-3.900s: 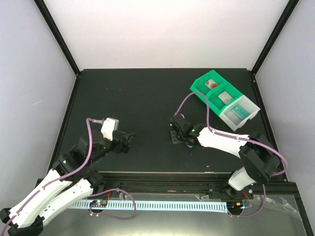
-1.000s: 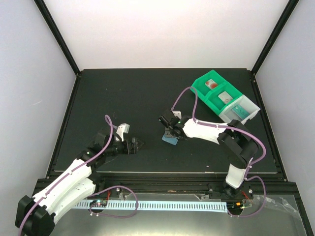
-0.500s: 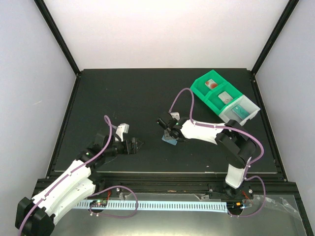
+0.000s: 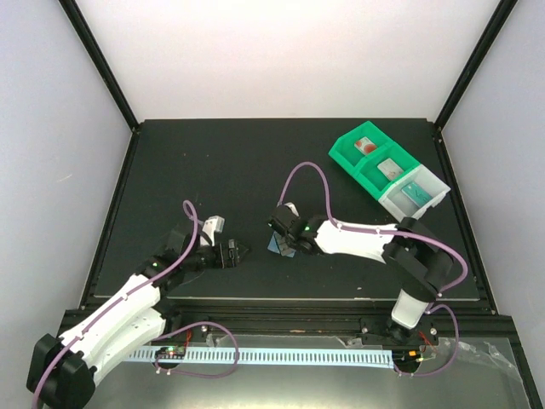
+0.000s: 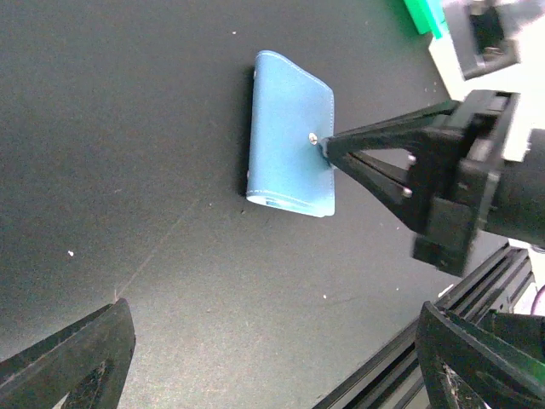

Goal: Take the credit cards out of the card holder

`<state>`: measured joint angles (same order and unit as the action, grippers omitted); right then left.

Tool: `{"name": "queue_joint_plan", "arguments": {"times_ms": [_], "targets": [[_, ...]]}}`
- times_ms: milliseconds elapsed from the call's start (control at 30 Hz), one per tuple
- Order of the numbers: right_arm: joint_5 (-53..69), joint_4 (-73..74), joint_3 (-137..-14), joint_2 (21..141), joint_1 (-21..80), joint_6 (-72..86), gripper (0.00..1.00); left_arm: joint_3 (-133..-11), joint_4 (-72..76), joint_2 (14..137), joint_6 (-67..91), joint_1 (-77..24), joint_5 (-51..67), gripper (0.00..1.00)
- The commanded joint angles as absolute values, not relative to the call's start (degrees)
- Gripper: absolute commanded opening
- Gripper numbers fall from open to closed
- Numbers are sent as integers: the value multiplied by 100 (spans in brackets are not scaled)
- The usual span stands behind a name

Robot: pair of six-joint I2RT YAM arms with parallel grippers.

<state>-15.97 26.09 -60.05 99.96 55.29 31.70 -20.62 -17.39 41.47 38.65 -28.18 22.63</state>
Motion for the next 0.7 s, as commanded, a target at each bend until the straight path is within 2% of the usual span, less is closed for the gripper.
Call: {"name": "queue_joint_plan", "arguments": {"times_ms": [0,400,667], "targets": [[-885,1710,-5601,9286,5697,2703,1,-1996,-1497,4300,3969,-2787,2360,91],[-366,426,-5240,8581,5713,2483,1,-1930,-848,4935,3975,-2786,2753,84],[-721,312,-5292,8604,5696,2602,1,-2183,-900,5444,3802,-2769,2578,80]]}}
